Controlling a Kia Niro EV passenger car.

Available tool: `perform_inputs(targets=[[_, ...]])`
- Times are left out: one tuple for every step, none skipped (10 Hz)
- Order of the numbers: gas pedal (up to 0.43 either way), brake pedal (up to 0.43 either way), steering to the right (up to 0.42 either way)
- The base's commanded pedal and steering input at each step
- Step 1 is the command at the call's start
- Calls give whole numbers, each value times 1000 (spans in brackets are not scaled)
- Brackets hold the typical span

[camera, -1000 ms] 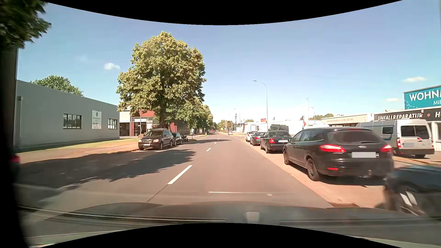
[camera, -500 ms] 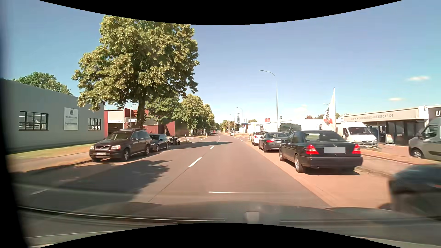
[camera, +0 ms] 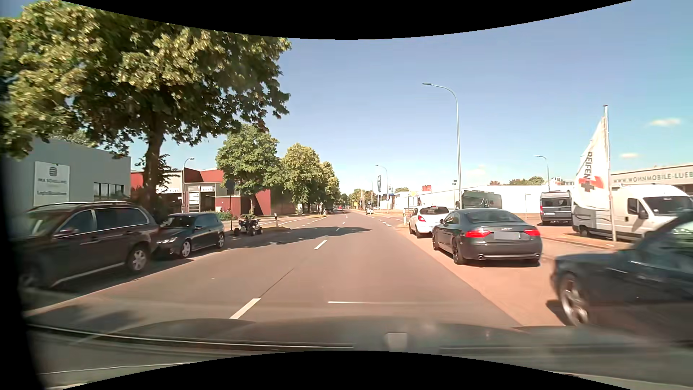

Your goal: Follow the waypoints while adhering to traffic rules and regulations

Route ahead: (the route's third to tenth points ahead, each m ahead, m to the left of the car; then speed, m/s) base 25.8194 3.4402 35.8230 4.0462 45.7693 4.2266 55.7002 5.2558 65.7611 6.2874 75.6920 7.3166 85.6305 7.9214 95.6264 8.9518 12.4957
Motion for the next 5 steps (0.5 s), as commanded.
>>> perform_inputs(targets=[[130, 6, -6], [138, 6, -7], [138, 6, -7], [138, 6, -6], [138, 6, -7]])
